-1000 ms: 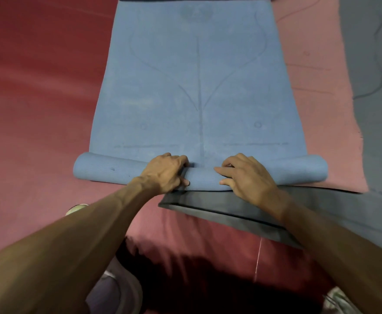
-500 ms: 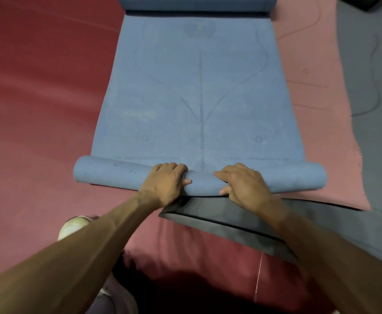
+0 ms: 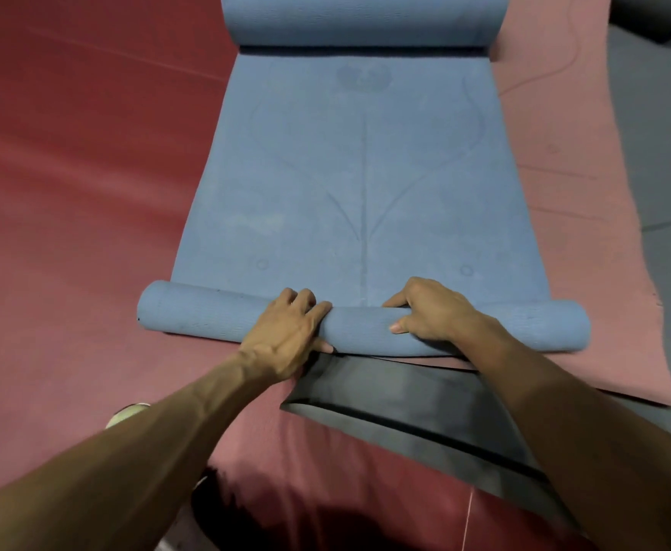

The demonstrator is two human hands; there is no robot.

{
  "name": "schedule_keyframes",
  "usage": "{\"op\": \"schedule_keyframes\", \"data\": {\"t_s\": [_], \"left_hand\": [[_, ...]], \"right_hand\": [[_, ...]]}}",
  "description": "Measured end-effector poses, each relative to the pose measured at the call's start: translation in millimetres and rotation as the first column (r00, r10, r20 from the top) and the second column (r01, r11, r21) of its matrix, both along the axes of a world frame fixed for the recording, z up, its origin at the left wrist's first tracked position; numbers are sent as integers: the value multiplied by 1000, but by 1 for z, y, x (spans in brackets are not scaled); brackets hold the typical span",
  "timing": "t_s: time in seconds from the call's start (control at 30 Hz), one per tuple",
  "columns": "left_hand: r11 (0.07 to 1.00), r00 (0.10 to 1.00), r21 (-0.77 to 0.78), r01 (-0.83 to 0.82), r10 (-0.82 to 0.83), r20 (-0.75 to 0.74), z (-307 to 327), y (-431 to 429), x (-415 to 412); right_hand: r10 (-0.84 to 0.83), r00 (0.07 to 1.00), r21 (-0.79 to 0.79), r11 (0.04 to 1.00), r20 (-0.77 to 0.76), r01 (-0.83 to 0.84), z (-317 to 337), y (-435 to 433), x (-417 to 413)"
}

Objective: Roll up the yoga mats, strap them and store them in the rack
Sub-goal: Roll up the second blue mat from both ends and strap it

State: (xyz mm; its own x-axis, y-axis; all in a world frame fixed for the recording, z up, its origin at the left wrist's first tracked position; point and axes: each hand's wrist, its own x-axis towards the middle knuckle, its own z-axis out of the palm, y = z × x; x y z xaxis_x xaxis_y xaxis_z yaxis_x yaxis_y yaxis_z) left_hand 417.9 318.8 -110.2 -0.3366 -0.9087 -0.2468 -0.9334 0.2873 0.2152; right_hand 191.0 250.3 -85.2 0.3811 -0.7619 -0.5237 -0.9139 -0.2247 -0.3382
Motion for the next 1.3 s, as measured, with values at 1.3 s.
{"op": "schedule_keyframes", "data": {"t_s": [1.3], "left_hand": [[967, 980, -195, -162, 134, -149, -18, -55, 14]], "right_hand": [[169, 980, -270, 943, -107, -192, -21, -38, 13]]}}
